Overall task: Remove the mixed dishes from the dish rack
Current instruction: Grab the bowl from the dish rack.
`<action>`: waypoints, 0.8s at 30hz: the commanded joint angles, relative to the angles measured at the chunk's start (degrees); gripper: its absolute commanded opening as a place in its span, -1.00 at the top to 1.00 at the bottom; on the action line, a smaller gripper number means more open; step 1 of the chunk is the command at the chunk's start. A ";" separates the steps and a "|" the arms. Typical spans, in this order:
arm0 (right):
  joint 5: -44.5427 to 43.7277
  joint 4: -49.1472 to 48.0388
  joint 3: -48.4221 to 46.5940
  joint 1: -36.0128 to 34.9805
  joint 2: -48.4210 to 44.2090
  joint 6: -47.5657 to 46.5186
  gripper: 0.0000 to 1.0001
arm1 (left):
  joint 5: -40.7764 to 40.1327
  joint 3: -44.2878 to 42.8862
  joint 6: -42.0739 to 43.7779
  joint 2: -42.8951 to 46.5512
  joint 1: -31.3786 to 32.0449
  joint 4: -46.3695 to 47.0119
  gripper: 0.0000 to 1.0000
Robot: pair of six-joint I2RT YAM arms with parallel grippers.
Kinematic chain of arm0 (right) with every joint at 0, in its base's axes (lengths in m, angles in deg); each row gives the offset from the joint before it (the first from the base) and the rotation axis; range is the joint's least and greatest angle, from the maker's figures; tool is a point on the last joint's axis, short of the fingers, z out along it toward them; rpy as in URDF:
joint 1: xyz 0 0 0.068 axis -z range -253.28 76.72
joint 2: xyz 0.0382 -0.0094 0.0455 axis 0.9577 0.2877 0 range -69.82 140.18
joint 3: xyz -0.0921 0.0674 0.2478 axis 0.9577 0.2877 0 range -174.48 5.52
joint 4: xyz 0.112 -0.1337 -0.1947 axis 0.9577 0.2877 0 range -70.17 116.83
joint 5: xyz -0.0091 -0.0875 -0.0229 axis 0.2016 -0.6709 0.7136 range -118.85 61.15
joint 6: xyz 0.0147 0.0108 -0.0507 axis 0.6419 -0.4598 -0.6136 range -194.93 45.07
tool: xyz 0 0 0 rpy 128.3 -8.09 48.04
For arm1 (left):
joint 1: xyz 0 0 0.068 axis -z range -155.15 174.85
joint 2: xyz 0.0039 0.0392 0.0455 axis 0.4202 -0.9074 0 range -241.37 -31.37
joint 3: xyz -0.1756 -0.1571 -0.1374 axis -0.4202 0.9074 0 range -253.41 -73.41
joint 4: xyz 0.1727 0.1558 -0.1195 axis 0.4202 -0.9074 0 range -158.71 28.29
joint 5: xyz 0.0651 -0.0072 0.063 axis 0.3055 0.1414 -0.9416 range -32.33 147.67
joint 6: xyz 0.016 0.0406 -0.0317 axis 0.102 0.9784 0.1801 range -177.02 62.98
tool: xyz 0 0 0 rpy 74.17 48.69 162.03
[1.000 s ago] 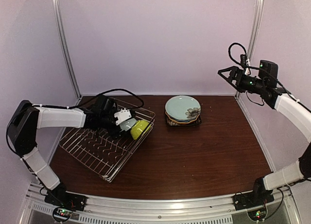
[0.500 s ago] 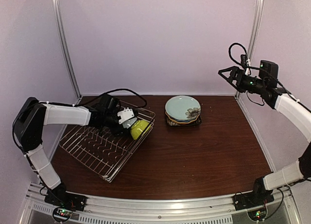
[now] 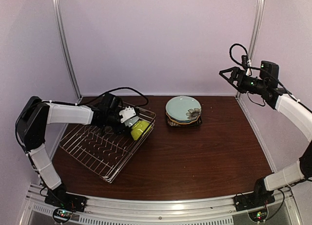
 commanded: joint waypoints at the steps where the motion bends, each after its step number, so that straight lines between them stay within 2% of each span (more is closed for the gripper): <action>1: 0.65 -0.89 -0.91 0.59 0.18 -0.23 -0.99 | -0.04 -1.92 -1.67 0.15 -0.10 1.12 -0.34; 6: 0.82 -1.02 -1.00 0.59 0.46 -0.01 -0.99 | -0.11 -2.64 -1.75 0.85 -0.10 0.06 -0.17; 24: -0.62 -2.88 -0.13 0.54 -1.34 -1.10 -0.99 | -0.94 -4.76 -4.07 10.30 -0.11 -1.00 -0.15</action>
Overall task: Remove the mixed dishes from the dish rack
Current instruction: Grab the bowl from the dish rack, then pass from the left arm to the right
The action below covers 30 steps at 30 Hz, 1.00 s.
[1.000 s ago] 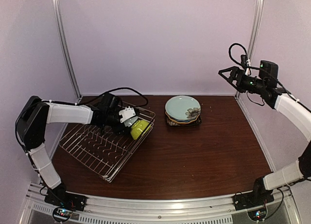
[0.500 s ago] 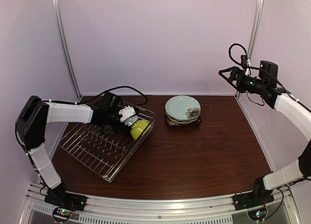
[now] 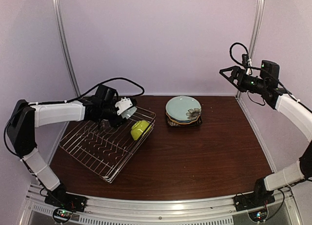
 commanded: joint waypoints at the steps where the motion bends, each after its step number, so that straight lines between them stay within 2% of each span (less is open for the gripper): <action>1: -0.90 -1.45 -0.04 0.37 -1.35 -0.99 -0.99 | 0.22 -3.54 -1.70 4.41 -0.10 2.99 -0.15; 7: -1.10 -0.75 0.26 -0.52 -1.76 -2.46 -0.99 | 4.15 -5.22 -5.00 9.71 -0.10 1.63 -0.14; 13: -2.58 -1.60 0.90 -3.99 -3.27 -5.17 -0.99 | 17.19 -7.19 -9.90 15.45 0.22 -0.44 -0.11; 17: -3.68 -4.97 2.65 -7.35 -4.43 -5.31 -0.99 | 22.70 -7.18 -14.16 18.76 0.86 0.88 -0.07; 26: -8.76 -9.06 2.02 -20.30 -3.15 -9.74 -0.84 | 30.09 -6.71 -22.23 23.30 4.87 7.72 -0.11; 30: -11.83 -15.48 3.82 -25.32 -2.23 -9.85 -0.73 | 32.04 -6.85 -25.68 23.61 7.08 11.00 -0.10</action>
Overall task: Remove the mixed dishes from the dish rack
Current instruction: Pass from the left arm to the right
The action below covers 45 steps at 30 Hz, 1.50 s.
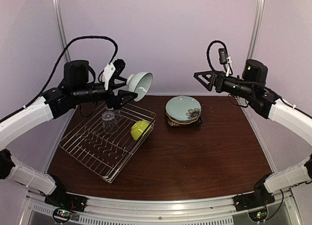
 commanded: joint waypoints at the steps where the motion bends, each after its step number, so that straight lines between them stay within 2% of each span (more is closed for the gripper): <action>1: -5.00 -7.90 1.59 -4.63 1.38 -1.96 -0.71 | 4.79 -1.67 -5.57 1.66 2.26 11.60 -0.09; 9: -7.62 -10.58 -0.12 -11.78 4.84 -4.59 -0.58 | 8.20 -0.90 -12.71 1.69 3.74 19.12 -0.10; 18: -9.16 -13.99 -1.98 -17.77 7.64 -6.03 -0.52 | 9.53 -0.70 -16.45 0.72 5.05 24.54 -0.09; 24: -9.44 -18.51 -2.70 -19.42 8.76 -3.94 -0.45 | 8.97 0.73 -17.94 0.85 6.00 28.39 -0.08; 29: -10.27 -26.37 -2.33 -20.36 9.25 -0.13 -0.36 | 8.69 2.94 -20.88 1.04 6.10 33.26 -0.06; 42: -18.74 -26.34 -5.25 -22.74 11.31 -2.36 0.06 | 7.54 4.22 -24.96 -0.67 7.46 39.18 -0.04; 45: -19.56 -26.13 -5.66 -22.94 11.72 -2.67 0.21 | 7.20 4.58 -25.20 -0.93 7.75 39.64 -0.03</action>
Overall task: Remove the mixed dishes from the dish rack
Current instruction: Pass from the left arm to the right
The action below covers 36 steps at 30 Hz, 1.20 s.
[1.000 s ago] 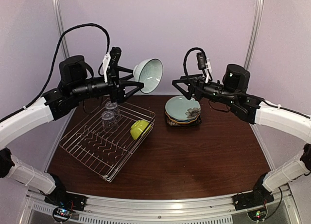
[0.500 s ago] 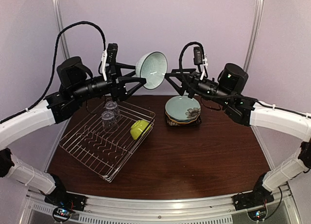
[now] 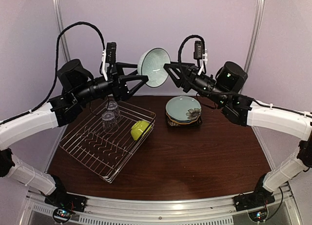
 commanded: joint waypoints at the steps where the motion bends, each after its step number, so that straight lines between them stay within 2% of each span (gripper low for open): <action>1: -3.54 -0.19 -2.23 -0.71 0.87 -0.97 0.26 | -0.89 0.56 -1.39 -0.48 0.64 7.64 -0.03; 15: -5.48 5.24 -4.02 -1.11 0.81 -2.99 1.00 | -1.04 0.77 -1.70 -1.35 0.66 7.75 -0.05; 18: -6.73 6.17 -3.61 -1.04 -0.22 -3.11 1.00 | -1.42 0.96 -2.05 -1.50 0.68 7.85 -0.11; 22: -8.73 8.08 -3.15 -0.90 -2.20 -3.50 1.00 | -2.23 1.10 -2.39 -1.33 0.75 7.05 -0.53; 25: -9.97 9.68 -2.83 -0.11 -3.93 -2.64 1.00 | -3.91 1.84 -2.83 -0.95 0.69 6.91 -0.92; 36: -10.84 23.42 -4.14 8.14 -7.97 0.53 1.00 | -11.80 3.56 -1.08 1.11 0.67 1.06 -0.95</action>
